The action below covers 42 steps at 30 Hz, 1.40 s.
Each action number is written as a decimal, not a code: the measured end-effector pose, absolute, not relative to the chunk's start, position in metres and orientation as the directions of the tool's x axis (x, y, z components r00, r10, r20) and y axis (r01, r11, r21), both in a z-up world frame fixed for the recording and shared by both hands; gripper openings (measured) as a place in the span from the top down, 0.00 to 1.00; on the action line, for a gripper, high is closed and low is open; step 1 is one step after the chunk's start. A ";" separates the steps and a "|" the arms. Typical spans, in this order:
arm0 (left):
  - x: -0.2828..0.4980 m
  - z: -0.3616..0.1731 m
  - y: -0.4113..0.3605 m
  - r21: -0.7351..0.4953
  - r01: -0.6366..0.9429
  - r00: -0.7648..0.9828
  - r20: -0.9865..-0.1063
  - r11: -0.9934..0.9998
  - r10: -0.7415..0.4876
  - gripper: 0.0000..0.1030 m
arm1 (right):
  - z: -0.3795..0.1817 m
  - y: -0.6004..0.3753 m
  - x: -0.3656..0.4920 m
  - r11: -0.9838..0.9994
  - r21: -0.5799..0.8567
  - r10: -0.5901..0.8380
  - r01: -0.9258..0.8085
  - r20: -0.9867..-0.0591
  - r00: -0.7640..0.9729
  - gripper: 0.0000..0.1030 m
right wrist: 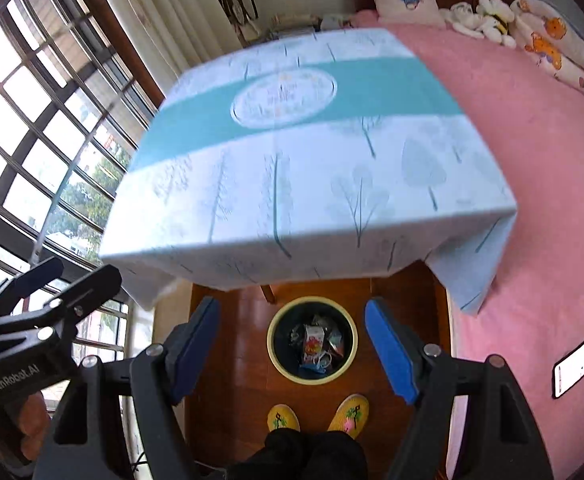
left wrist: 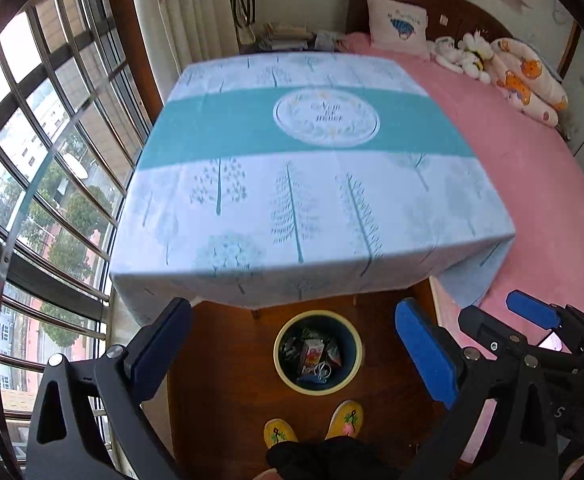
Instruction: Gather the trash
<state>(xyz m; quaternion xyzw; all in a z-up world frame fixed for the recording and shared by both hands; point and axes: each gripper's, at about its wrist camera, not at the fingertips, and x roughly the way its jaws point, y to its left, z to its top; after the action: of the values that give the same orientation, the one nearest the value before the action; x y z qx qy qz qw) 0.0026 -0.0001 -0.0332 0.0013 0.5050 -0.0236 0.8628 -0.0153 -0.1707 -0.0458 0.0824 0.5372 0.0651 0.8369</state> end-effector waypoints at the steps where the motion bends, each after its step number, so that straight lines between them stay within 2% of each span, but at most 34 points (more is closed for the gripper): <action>1: 0.001 -0.023 -0.002 -0.019 0.042 0.503 -0.863 0.999 -0.038 0.02 | -0.034 -0.173 -0.015 0.978 0.206 0.196 -0.024 -0.880 0.434 0.27; 6: -0.006 0.010 -0.003 -0.029 0.031 0.552 -0.833 0.999 -0.042 0.02 | 0.006 -0.172 -0.014 0.985 0.169 0.162 -0.031 -0.851 0.500 0.27; 14: -0.014 0.021 0.000 -0.026 -0.018 0.582 -0.813 1.000 -0.011 0.02 | 0.042 -0.172 -0.020 0.986 0.156 0.162 -0.059 -0.806 0.569 0.27; 42: -0.007 0.025 -0.001 0.005 -0.055 0.602 -0.798 0.998 0.037 0.02 | 0.043 -0.169 -0.012 0.985 0.154 0.168 -0.073 -0.798 0.579 0.27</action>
<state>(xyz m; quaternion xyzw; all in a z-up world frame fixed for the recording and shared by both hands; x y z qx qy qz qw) -0.0072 -0.0006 0.0245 -0.0102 0.4453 0.0258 0.8949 -0.0120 -0.1694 0.0433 0.0522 0.4537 0.0677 0.8870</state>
